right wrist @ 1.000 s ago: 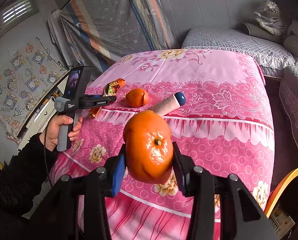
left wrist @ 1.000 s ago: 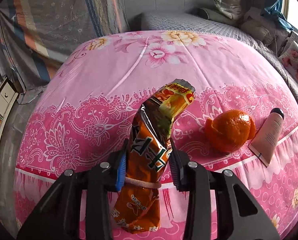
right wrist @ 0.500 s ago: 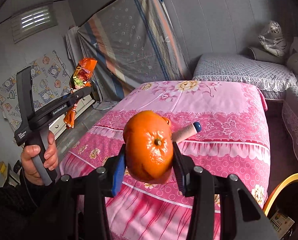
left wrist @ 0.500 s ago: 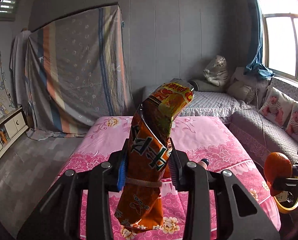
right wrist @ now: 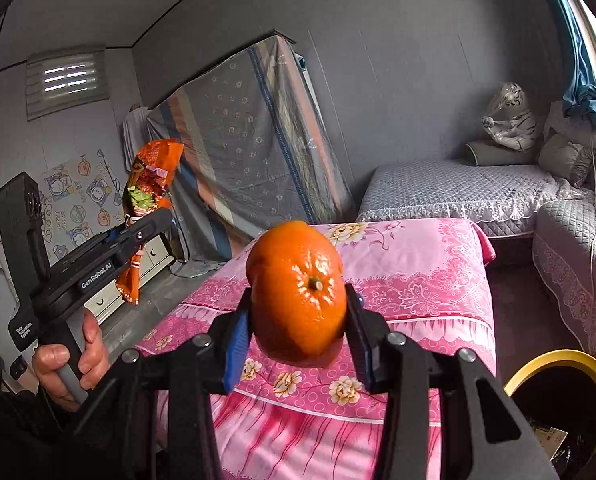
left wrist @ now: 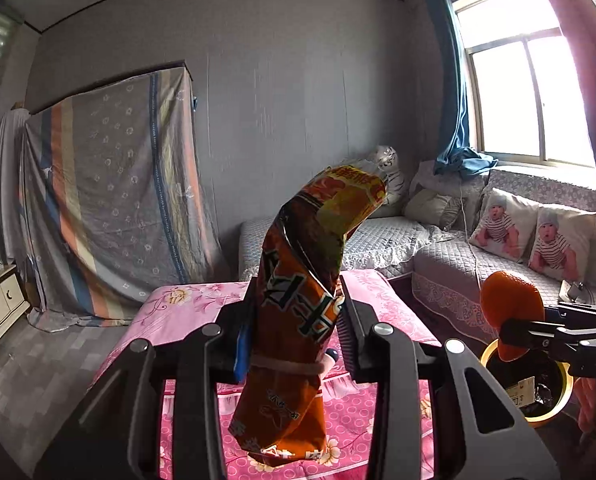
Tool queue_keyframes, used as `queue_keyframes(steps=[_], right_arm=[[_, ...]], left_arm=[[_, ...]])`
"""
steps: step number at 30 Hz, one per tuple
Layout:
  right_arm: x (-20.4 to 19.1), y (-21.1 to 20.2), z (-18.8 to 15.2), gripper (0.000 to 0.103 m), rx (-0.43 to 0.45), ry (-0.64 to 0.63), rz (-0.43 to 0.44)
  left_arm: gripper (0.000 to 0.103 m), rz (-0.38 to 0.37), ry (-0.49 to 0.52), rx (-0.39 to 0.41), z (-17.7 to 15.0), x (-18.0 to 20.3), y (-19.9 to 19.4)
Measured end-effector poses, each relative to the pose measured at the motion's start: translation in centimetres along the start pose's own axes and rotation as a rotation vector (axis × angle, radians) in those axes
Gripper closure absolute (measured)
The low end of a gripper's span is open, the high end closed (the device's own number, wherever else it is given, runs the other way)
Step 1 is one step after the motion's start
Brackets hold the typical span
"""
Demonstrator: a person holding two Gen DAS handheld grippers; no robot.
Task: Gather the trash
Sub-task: 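Carry the wrapper and orange over the bin and release both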
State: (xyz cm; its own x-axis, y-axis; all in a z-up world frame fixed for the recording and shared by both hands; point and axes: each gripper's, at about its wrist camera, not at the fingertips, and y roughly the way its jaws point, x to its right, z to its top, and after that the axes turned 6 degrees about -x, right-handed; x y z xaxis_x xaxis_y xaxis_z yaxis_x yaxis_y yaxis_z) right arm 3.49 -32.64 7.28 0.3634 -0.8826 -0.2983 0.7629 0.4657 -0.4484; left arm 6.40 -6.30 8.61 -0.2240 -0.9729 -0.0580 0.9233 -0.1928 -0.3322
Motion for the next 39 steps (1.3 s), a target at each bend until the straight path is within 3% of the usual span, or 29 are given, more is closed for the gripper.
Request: queue_keyframes(steps=[8, 22, 31, 39], right_arm=[[5.7, -3.6, -1.5, 0.062, 0.077, 0.119, -0.127], [14.1, -7.4, -6.0, 0.062, 0.109, 0.307, -0.318], [17.4, -8.7, -8.6, 0.062, 0.109, 0.392, -0.381], [19.9, -8.6, -10.7, 0.062, 0.09, 0.457, -0.407]], left_arm=[[0.069, -0.105, 0.065, 0.018, 0.4, 5.7, 0.5], [0.069, -0.306, 0.146, -0.016, 0.6, 14.6, 3.2], [0.069, -0.412, 0.184, -0.06, -0.4, 18.6, 4.4], [0.069, -0.449, 0.22, -0.1, -1.5, 21.5, 5.8]])
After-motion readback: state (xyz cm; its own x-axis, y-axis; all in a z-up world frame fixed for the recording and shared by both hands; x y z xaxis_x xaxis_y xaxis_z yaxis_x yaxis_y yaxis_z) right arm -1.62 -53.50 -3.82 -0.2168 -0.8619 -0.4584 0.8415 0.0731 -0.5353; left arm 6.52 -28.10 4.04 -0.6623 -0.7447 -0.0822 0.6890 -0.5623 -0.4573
